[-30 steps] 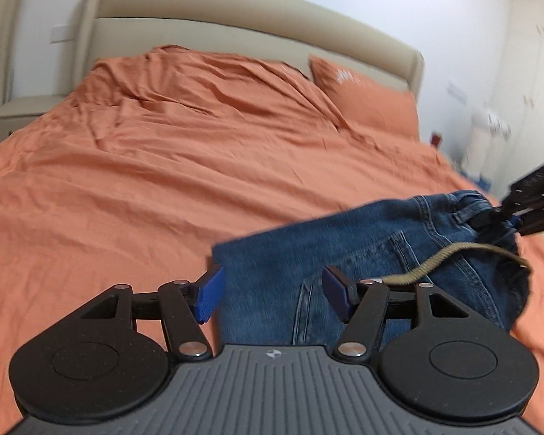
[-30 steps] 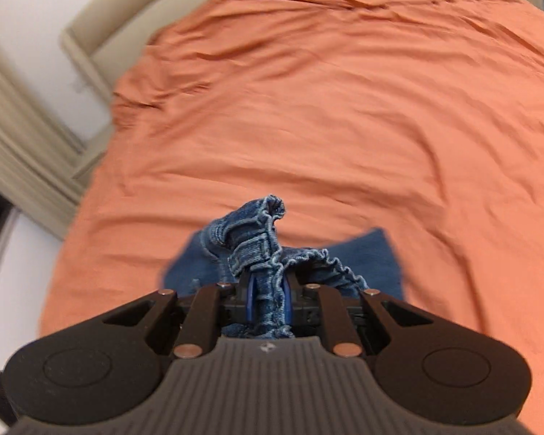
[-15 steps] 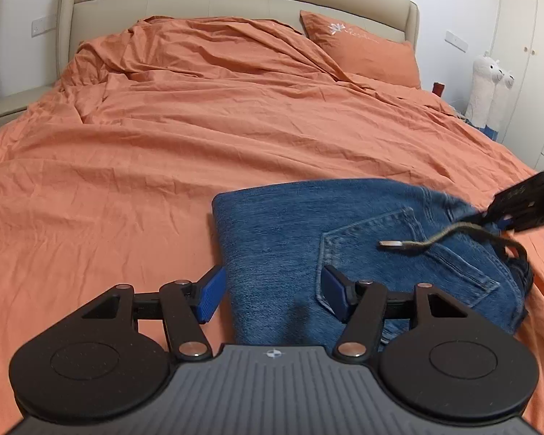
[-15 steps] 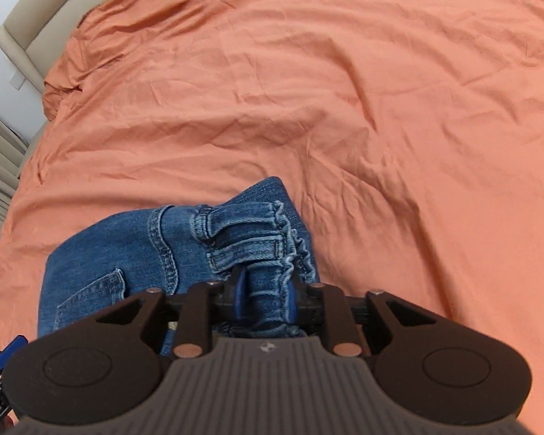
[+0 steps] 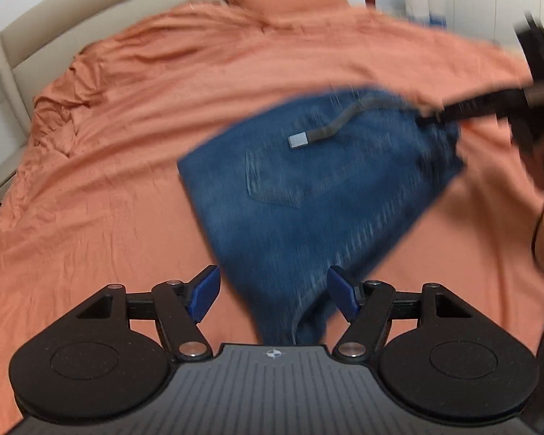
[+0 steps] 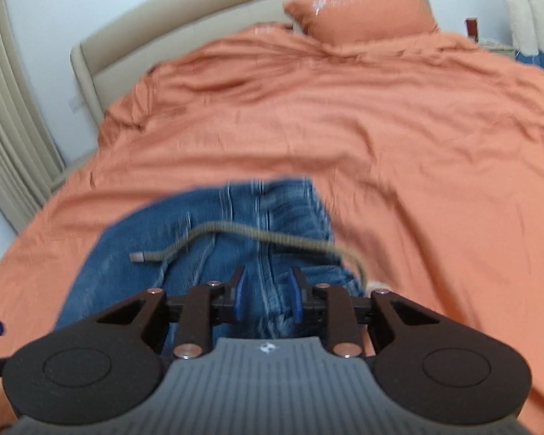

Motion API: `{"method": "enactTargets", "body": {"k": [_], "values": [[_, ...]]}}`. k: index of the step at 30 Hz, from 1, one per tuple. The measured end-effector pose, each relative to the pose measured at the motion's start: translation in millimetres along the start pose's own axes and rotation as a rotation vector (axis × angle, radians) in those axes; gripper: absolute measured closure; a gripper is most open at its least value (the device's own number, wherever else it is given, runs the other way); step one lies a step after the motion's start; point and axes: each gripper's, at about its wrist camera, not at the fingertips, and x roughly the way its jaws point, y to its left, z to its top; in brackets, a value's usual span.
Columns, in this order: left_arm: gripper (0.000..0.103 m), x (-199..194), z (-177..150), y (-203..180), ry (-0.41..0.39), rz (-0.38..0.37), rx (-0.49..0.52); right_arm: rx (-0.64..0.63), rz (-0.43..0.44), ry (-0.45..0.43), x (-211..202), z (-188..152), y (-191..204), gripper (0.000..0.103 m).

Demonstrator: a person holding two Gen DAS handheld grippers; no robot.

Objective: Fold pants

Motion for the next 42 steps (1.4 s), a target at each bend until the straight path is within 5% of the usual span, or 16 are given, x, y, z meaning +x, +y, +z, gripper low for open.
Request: {"method": "enactTargets", "body": {"k": [7,9,12,14,21,28,42], "values": [[0.046,33,-8,-16,0.135,0.139,-0.031,0.008,0.040,0.012,6,-6,-14,0.087],[0.076,36,-8,-19,0.130,0.161,-0.029,0.026,0.051,0.018,7,-6,-16,0.087],[0.083,24,-7,-32,0.103,0.208,0.133,0.051,0.049,0.033,9,-6,-21,0.092],[0.083,12,-6,-31,0.084,0.198,0.224,0.072,0.049,0.044,8,-5,-25,0.093],[0.085,48,-20,-22,0.228,0.122,0.250,0.075,0.036,0.144,23,-9,-28,0.094],[0.084,59,-17,-8,0.263,0.095,0.128,-0.023,0.007,0.150,32,-16,-20,0.094],[0.073,29,-8,-6,0.232,0.112,0.063,-0.060,-0.009,0.102,19,-18,-13,0.093]]}}
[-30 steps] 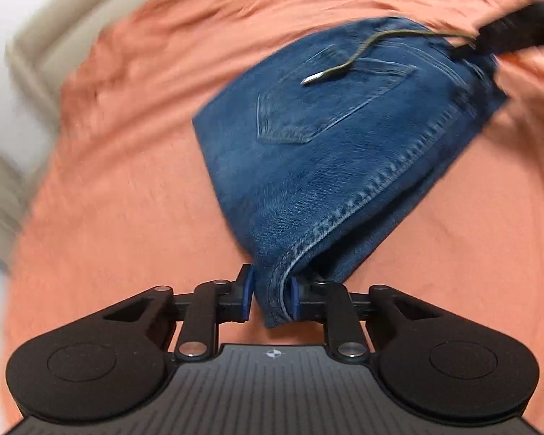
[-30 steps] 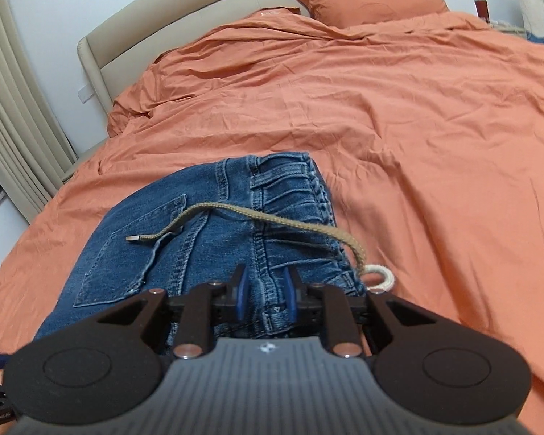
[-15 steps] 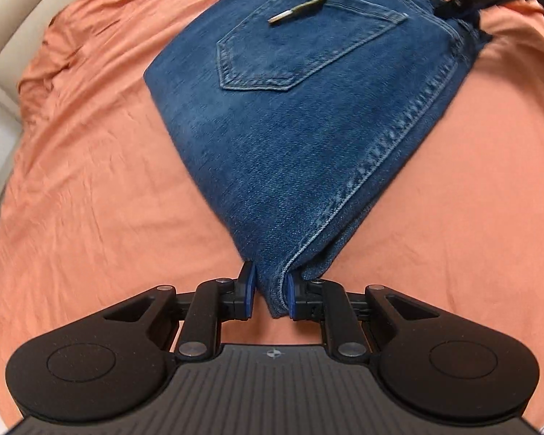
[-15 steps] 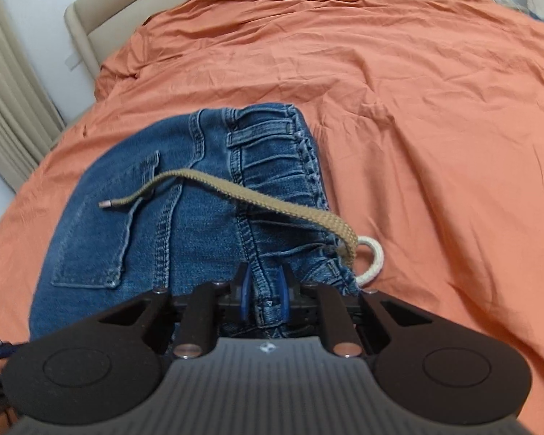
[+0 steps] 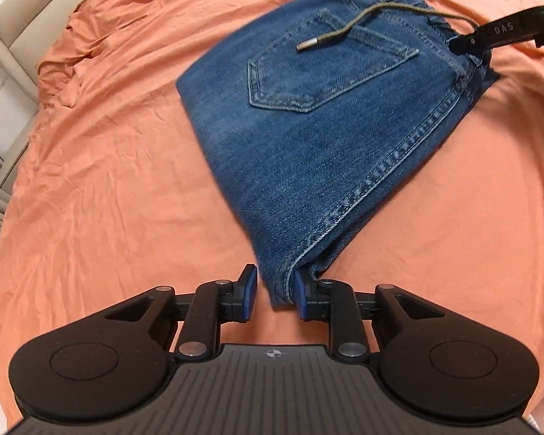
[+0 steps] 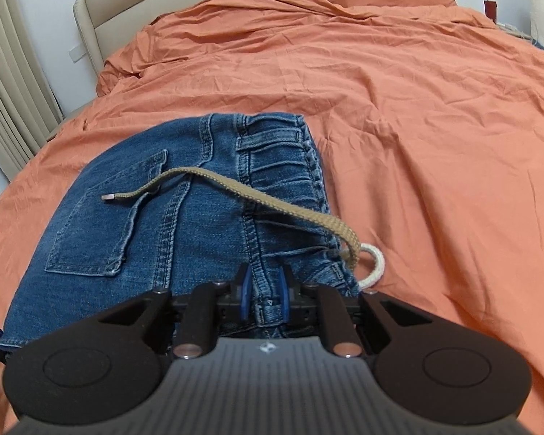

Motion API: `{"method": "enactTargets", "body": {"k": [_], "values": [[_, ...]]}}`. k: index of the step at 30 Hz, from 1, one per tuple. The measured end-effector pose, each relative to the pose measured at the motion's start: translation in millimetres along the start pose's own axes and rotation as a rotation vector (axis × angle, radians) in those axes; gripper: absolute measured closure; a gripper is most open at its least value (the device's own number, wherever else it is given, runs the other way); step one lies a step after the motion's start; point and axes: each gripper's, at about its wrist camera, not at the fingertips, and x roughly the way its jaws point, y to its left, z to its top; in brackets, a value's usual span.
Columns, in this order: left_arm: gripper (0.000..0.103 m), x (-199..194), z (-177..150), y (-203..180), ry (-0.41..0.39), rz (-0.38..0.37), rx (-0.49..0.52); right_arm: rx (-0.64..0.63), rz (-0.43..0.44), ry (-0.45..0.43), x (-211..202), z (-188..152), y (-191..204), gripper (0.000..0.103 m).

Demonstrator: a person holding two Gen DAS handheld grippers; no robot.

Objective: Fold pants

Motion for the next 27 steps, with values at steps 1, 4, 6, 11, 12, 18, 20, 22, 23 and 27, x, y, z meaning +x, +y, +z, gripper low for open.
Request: {"method": "enactTargets", "body": {"k": [1,4,6,11,12,18,20,22,23,27], "values": [[0.072,-3,0,1,-0.004,-0.002,-0.002,-0.001,0.002,-0.004,-4,1,1,0.092],[0.066,-14,2,7,-0.025,-0.013,-0.029,0.004,0.016,-0.039,-19,4,1,0.084],[0.060,-21,5,16,-0.059,-0.037,-0.076,0.009,0.007,-0.079,-31,5,0,0.066],[0.046,-25,22,58,-0.144,-0.130,-0.302,0.165,0.076,-0.126,-44,14,-29,0.047],[0.044,-22,25,66,-0.154,-0.139,-0.347,0.208,0.101,-0.117,-42,15,-37,0.044],[0.044,20,31,110,-0.169,-0.256,-0.652,0.369,0.208,-0.035,-11,26,-71,0.041],[0.045,39,29,122,-0.167,-0.293,-0.744,0.405,0.233,-0.017,2,29,-77,0.041],[0.045,53,29,130,-0.173,-0.327,-0.801,0.448,0.259,0.008,18,32,-82,0.041],[0.044,62,29,133,-0.173,-0.343,-0.826,0.459,0.265,0.022,26,33,-82,0.042],[0.044,89,26,140,-0.176,-0.420,-0.910,0.427,0.300,0.081,51,41,-87,0.042]]}}
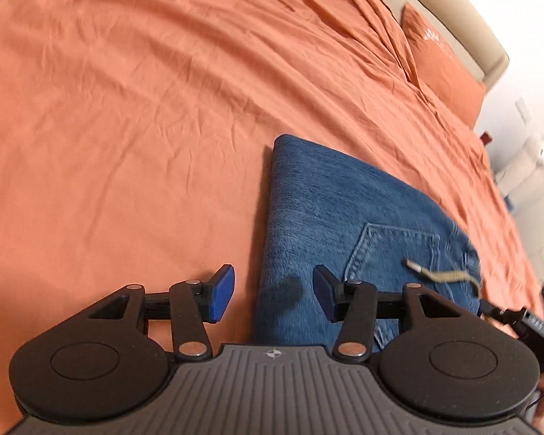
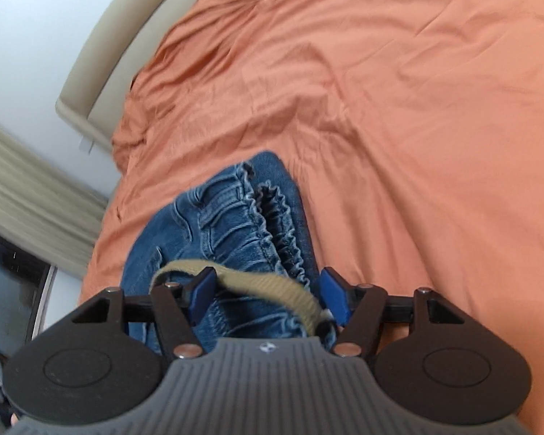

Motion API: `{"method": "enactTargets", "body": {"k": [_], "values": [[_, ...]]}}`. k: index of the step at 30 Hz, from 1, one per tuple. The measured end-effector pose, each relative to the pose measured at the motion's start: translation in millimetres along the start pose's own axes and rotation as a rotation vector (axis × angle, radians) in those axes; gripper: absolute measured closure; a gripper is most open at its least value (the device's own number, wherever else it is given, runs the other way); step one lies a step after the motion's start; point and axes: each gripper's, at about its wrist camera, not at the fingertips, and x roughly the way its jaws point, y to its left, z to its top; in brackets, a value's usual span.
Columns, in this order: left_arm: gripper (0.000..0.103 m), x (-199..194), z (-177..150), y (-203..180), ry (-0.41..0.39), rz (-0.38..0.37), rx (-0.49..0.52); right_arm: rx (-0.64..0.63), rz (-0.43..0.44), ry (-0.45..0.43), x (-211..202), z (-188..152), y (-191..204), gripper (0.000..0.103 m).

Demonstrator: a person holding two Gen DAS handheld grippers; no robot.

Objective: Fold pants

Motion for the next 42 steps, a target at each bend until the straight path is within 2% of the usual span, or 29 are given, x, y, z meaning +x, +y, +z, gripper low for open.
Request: {"method": "enactTargets", "body": {"k": [6,8,11,13,15,18,20,23,26,30,34,36,42], "values": [[0.041,26,1,16,0.023,-0.093,-0.025,0.110,0.119,0.062,20,14,-28,0.042],[0.041,31,5,18,0.038,-0.125,-0.027,0.107,0.153,0.087,25,18,-34,0.043],[0.042,37,6,19,0.049,-0.141,-0.045,0.132,0.199,0.122,33,23,-44,0.044],[0.049,39,7,20,0.051,-0.151,-0.075,0.157,0.219,0.152,40,26,-47,0.049],[0.063,41,6,19,0.062,-0.167,-0.084,0.153,0.218,0.172,44,28,-45,0.051],[0.069,42,8,19,0.074,-0.171,-0.102,0.159,0.208,0.190,47,30,-41,0.057],[0.079,41,9,17,0.076,-0.164,-0.085,0.149,0.186,0.191,47,31,-34,0.063],[0.091,34,9,9,0.056,-0.142,-0.047,0.097,0.127,0.172,37,31,-14,0.073],[0.096,26,8,3,0.033,-0.137,-0.020,0.038,0.071,0.156,25,34,11,0.078],[0.097,8,9,-1,0.005,-0.133,-0.002,-0.030,0.028,0.135,10,39,49,0.081],[0.097,-21,9,-7,-0.028,-0.161,0.028,-0.101,0.020,0.119,-7,37,90,0.082],[0.097,-33,10,-7,-0.042,-0.150,0.043,-0.140,0.016,0.114,-16,34,111,0.083],[0.097,-73,15,16,-0.089,-0.129,0.026,-0.208,0.041,0.125,-30,10,166,0.084]]}}
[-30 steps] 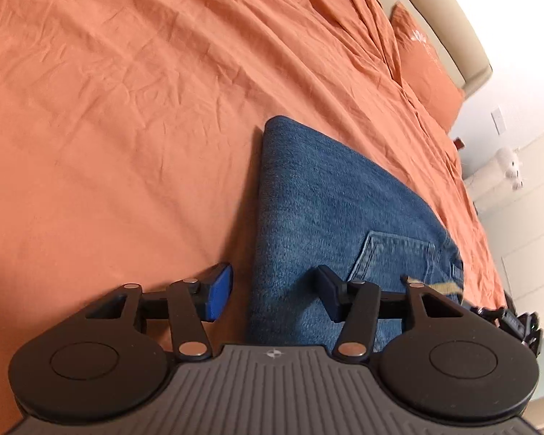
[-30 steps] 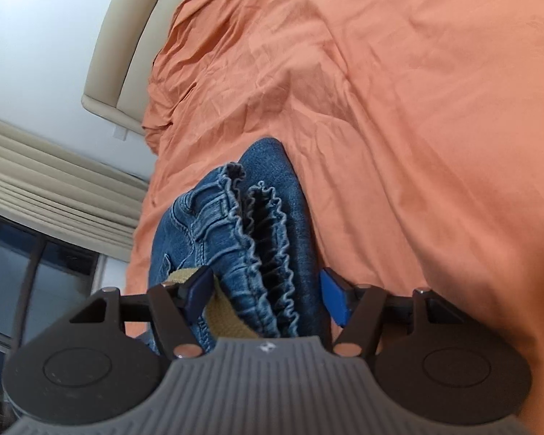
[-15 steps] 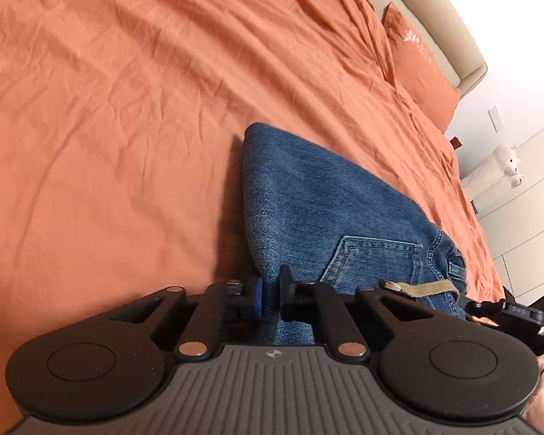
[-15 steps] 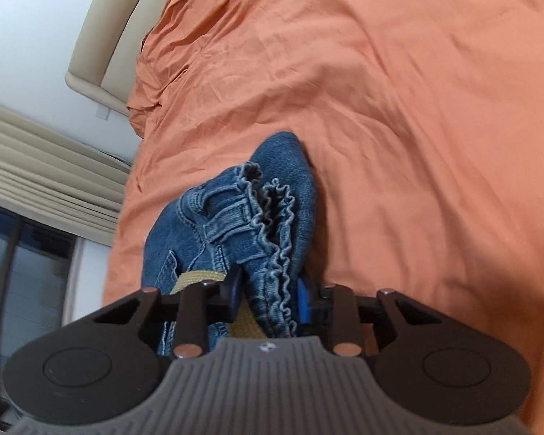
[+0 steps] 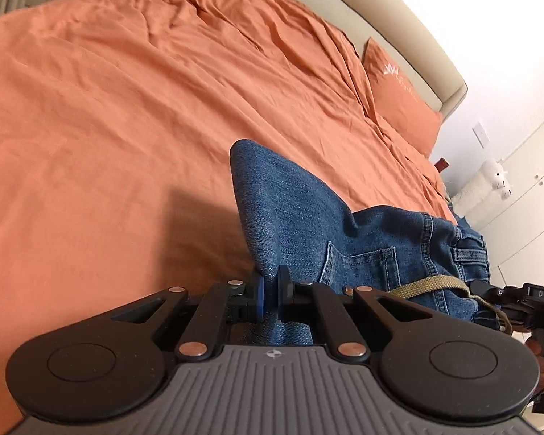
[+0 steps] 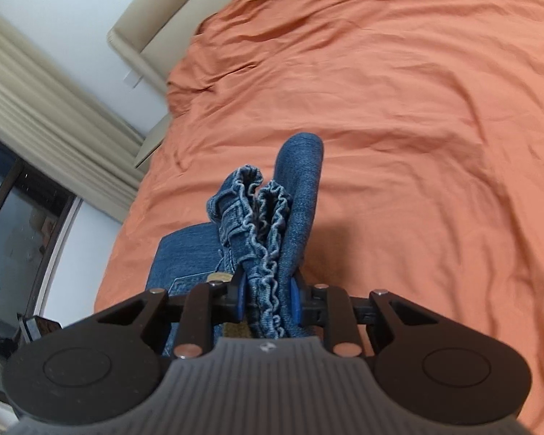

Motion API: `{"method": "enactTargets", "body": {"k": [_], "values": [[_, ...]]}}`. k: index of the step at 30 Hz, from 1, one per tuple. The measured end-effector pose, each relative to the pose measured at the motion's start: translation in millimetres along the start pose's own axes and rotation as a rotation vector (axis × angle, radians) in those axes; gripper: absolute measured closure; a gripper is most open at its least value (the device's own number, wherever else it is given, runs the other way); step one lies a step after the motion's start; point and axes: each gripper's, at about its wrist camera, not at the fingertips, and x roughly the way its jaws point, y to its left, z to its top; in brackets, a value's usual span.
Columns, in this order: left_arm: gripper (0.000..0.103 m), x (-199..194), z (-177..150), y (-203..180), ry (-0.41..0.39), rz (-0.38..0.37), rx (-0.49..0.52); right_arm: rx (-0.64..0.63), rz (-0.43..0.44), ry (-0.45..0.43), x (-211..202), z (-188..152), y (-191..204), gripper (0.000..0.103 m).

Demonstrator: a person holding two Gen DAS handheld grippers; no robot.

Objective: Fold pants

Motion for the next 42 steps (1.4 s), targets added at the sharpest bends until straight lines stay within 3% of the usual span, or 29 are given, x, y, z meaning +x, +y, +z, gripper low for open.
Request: {"method": "enactTargets", "body": {"k": [5,10,17,21,26,32,35,40,42], "values": [[0.097,-45,18,21,-0.034,0.040,0.002,-0.027,0.055,0.009,11,-17,42,0.084],[0.097,-87,47,30,-0.064,0.135,0.096,-0.004,0.140,0.034,43,-35,76,0.084],[0.097,-121,69,58,-0.041,0.265,0.177,0.064,0.252,0.068,100,-68,115,0.084],[0.097,-116,71,84,-0.022,0.296,0.156,0.095,0.269,0.096,130,-84,123,0.084],[0.097,-92,69,114,0.018,0.283,0.115,0.110,0.245,0.105,158,-87,117,0.084],[0.096,-60,67,158,0.060,0.303,0.041,0.136,0.207,0.134,182,-84,85,0.084],[0.096,-54,63,181,0.068,0.272,-0.017,0.153,0.160,0.151,193,-89,68,0.084],[0.092,-50,54,188,0.087,0.274,-0.006,0.155,0.110,0.144,208,-102,56,0.084],[0.084,-53,54,185,0.094,0.285,0.007,0.155,0.102,0.143,206,-101,59,0.083]]}}
